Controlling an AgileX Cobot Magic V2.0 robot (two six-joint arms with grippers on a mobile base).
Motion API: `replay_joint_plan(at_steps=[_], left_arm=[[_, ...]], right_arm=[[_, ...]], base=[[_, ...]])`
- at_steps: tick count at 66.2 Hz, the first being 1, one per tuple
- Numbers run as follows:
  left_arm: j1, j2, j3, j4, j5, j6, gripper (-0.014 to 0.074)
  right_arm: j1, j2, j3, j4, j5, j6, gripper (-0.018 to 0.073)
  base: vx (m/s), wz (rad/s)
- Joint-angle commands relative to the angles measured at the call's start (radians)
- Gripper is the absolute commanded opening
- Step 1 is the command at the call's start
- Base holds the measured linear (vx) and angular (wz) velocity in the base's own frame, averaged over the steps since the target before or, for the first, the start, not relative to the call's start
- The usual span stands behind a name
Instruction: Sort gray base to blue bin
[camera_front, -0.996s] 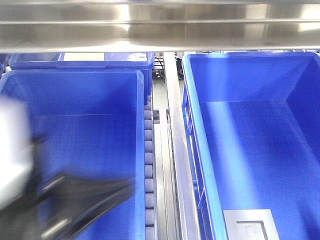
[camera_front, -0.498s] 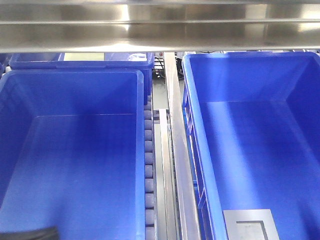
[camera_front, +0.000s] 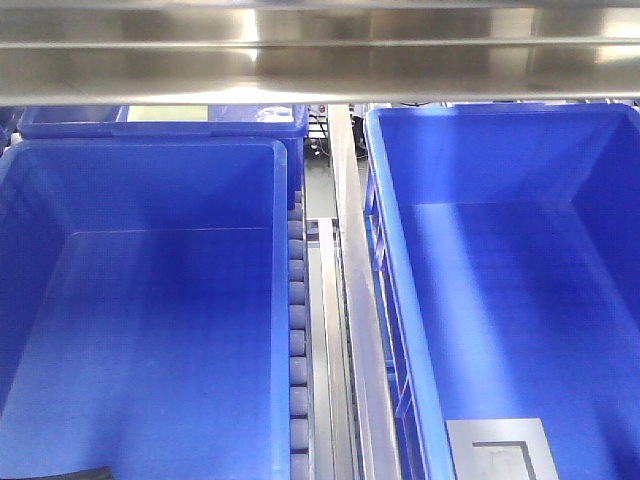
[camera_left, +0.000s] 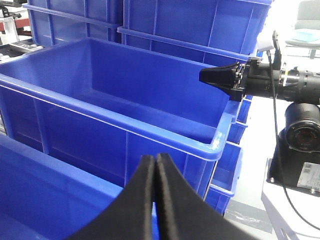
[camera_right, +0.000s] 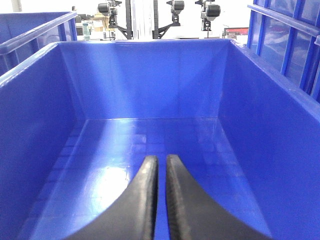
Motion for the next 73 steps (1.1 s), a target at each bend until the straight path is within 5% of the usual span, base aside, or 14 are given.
replay_joint_plan(at_steps=[1,45,53,65,73], left_arm=[[-0.002,0.004,-0.028,-0.014,-0.062,-0.011,-0.0005],[-0.002,0.004,-0.028,0.024,-0.063,-0.021,-0.0005],[-0.002,0.004,-0.028,0.158,-0.066,-0.183,-0.0005],[-0.002,0.004,-0.028,0.473,-0.066,-0.556,-0.0005],[-0.002,0.004,-0.028,0.512,-0.065,-0.61,-0.0005]], right_arm=[[-0.004,-0.009,-0.004,-0.006,-0.078,-0.007,-0.0004],[-0.004,-0.009,-0.004,-0.006,-0.078,-0.007,-0.0004],[-0.004,-0.009,-0.004,-0.006,-0.078,-0.007,-0.0004],[-0.004,-0.009,-0.004,-0.006,-0.078,-0.007,-0.0004],[-0.004,-0.009,-0.004,-0.006,-0.078,-0.007,-0.0004]], base=[[0.0,0.0],[0.0,0.0],[0.0,0.0],[0.0,0.0],[0.0,0.0]])
